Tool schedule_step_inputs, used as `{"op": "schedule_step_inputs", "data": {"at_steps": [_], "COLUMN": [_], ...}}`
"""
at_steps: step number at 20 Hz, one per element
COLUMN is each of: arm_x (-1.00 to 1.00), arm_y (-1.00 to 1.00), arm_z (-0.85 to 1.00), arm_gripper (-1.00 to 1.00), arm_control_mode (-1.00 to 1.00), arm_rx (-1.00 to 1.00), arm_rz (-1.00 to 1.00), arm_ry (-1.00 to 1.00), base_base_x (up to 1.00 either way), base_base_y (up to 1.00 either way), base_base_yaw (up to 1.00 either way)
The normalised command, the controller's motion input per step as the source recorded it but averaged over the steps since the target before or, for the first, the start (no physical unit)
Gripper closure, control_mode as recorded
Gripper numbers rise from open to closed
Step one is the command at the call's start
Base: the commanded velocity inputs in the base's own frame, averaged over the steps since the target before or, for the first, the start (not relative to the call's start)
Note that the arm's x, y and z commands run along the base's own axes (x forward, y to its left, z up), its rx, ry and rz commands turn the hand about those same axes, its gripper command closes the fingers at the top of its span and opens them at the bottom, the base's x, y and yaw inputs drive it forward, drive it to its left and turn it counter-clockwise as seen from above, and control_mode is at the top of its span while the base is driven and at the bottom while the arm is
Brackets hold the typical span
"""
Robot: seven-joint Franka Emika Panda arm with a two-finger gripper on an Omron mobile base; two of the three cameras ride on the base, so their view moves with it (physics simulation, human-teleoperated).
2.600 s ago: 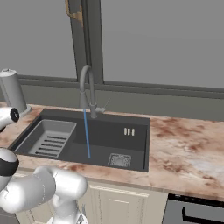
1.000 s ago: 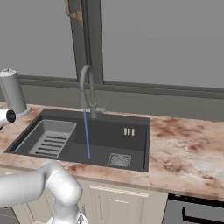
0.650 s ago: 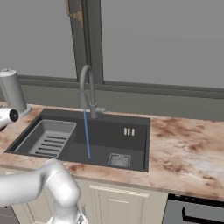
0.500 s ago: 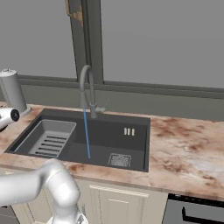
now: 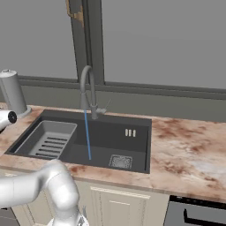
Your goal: Turn on the sink faucet and place the jug under the water for a few seconds to fill it up.
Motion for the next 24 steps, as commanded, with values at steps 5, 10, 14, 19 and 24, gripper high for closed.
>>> {"op": "schedule_step_inputs", "data": {"at_steps": [5,10,14,19,24], "arm_x": [0.1,0.07,0.07,0.01,0.0], "arm_y": [0.23,0.22,0.26,0.19,0.01], "arm_z": [-0.07,-0.14,-0.22,-0.19,-0.15], "arm_gripper": [-1.0,-1.0,-1.0,1.0,1.0], "arm_control_mode": [-1.0,-1.0,-1.0,-1.0,-1.0], "arm_rx": [0.0,0.0,0.0,0.0,0.0], "arm_rz": [0.0,0.0,0.0,0.0,0.0], "arm_ry": [0.0,0.0,0.01,0.01,0.0], "base_base_x": [0.0,0.0,0.0,0.0,0.0], "base_base_y": [0.0,0.0,0.0,0.0,0.0], "base_base_yaw": [0.0,0.0,0.0,0.0,0.0]}}
